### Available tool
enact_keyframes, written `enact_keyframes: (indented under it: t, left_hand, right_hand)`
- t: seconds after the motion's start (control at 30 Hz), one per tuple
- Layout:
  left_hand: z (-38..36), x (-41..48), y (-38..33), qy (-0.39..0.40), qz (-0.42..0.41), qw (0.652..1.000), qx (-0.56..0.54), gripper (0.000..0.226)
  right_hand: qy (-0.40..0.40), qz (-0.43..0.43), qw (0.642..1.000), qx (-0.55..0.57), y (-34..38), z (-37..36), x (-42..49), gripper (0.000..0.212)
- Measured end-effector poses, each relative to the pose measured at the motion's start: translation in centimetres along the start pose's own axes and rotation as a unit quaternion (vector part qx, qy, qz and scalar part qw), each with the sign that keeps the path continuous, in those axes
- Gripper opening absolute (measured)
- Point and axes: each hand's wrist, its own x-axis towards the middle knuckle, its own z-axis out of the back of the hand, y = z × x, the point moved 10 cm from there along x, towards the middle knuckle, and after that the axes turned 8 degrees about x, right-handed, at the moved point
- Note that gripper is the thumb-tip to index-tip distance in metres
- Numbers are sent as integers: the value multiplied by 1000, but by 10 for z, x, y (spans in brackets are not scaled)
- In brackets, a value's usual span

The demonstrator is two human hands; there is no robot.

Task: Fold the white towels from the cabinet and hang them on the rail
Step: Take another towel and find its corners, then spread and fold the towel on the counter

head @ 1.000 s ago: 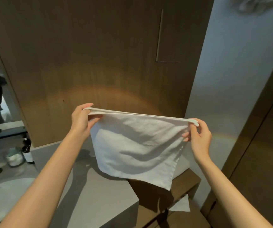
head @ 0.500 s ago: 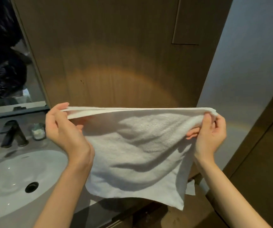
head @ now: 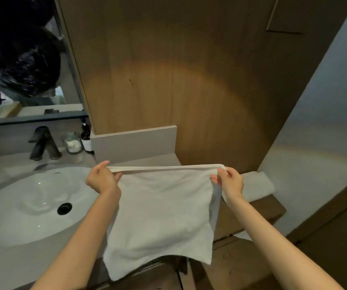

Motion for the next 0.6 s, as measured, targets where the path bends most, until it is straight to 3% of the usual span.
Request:
enact_keyframes:
  t: [0.33,0.47,0.53,0.6]
  left_hand:
    - [-40,139,39,-55,69,989,119,39]
    - [-59,173,55,-24,89,984,150,34]
    - [-65,184,64,-6,93,982,165,25]
    - [-61,198,76,-40,93,976,191,29]
  right_hand:
    - [31,-55,998,-15,-49,-98,93,2]
    - [22,-105,994,-11,-80,-131,125,11]
    - [12,-114,993,-35,-95,-142,141,18]
    - [14,-113,990,-88,-109,-152,156,12]
